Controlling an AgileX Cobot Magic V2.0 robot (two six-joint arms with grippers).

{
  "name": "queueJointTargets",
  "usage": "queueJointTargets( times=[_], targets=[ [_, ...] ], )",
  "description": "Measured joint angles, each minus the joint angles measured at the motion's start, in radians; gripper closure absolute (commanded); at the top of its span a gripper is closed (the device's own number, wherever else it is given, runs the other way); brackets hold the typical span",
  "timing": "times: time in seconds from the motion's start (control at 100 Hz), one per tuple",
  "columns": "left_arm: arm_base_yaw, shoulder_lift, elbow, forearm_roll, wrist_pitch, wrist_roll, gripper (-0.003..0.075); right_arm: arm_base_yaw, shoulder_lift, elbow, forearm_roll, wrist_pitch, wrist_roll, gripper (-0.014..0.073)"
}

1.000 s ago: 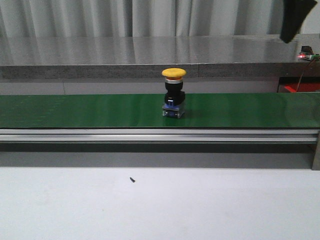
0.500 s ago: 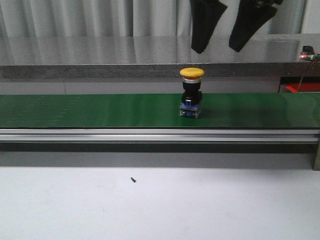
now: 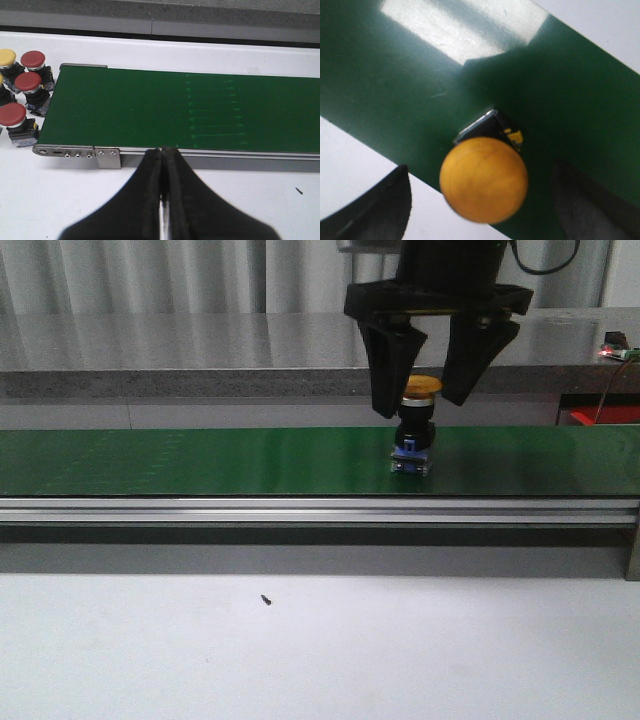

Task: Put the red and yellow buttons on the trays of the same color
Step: 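Lower the right gripper onto the yellow button on the belt and grasp it, then carry the yellow button with the right gripper into the yellow tray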

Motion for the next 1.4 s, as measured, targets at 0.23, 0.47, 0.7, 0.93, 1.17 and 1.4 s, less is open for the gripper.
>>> queueJointTargets(
  times=[0.23, 0.47, 0.7, 0.93, 1.17, 1.4],
  targets=[
    [0.0, 0.0, 0.0, 0.0, 0.0, 0.0, 0.074, 0.0, 0.054, -0.001, -0.031, 0.004, 0.004, 0.0068],
    [0.0, 0.0, 0.0, 0.0, 0.0, 0.0, 0.074, -0.013, 0.063, -0.002, -0.044, 0.029, 0.021, 0.0319],
    [0.0, 0.0, 0.0, 0.0, 0.001, 0.0, 0.074, -0.028, 0.057, -0.002, -0.049, 0.047, 0.026, 0.0319],
    [0.0, 0.0, 0.0, 0.0, 0.001, 0.0, 0.074, -0.089, -0.031, -0.002, -0.051, 0.06, 0.026, 0.0323],
    [0.0, 0.0, 0.0, 0.0, 0.002, 0.0, 0.074, -0.255, -0.116, -0.002, -0.053, 0.063, 0.029, 0.0323],
    [0.0, 0.0, 0.0, 0.0, 0.002, 0.0, 0.074, -0.414, -0.176, 0.042, -0.057, 0.066, 0.058, 0.0323]
  ],
)
